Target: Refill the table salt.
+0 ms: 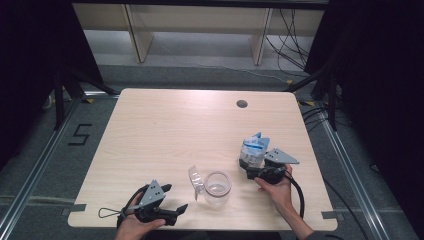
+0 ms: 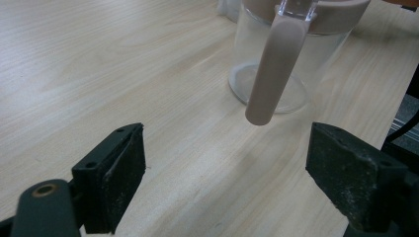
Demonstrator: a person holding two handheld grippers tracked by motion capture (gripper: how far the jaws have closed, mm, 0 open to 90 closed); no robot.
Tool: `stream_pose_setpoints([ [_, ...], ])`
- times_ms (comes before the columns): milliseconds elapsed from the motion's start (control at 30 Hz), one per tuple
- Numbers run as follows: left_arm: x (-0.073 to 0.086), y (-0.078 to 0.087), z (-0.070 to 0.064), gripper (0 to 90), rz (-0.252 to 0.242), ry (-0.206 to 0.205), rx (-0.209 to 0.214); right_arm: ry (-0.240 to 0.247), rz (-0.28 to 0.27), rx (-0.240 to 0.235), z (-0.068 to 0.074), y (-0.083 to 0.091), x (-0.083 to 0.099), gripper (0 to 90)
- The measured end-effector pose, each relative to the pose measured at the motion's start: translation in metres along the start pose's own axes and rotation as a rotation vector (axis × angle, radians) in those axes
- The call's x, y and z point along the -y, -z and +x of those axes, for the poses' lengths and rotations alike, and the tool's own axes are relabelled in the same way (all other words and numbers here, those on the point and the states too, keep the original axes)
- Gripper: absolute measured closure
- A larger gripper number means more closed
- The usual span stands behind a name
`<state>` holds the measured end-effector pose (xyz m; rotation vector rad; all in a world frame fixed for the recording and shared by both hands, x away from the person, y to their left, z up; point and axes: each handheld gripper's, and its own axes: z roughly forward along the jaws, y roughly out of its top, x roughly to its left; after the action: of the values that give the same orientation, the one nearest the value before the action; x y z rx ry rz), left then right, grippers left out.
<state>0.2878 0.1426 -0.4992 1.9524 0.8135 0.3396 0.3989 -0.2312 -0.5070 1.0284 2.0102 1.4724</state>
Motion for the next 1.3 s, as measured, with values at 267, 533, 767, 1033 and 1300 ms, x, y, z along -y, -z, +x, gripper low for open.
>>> stream_pose_setpoints([
  [267, 0.0002, 0.0005, -0.0008, 15.1, -0.001, -0.007, 0.004, 0.018, 0.036, 0.024, -0.0008, -0.0050, 0.0034, 20.4],
  [533, -0.0003, 0.0004, -0.0012, 15.1, -0.004, -0.022, 0.011, 0.002, 0.038, 0.034, 0.0026, -0.0059, 0.0055, 22.9],
  [767, -0.0003, 0.0000, -0.0021, 15.1, 0.009, -0.016, 0.008, -0.008, 0.025, 0.037, 0.0044, -0.0070, 0.0068, 24.4],
  [1033, -0.0005, -0.0004, -0.0023, 15.1, 0.006, -0.017, 0.009, -0.015, 0.034, 0.036, 0.0049, -0.0072, 0.0068, 27.9],
  [1300, -0.0001, -0.0012, -0.0023, 15.1, 0.005, -0.021, 0.016, -0.019, 0.020, 0.045, 0.0018, -0.0089, 0.0060, 28.6],
])
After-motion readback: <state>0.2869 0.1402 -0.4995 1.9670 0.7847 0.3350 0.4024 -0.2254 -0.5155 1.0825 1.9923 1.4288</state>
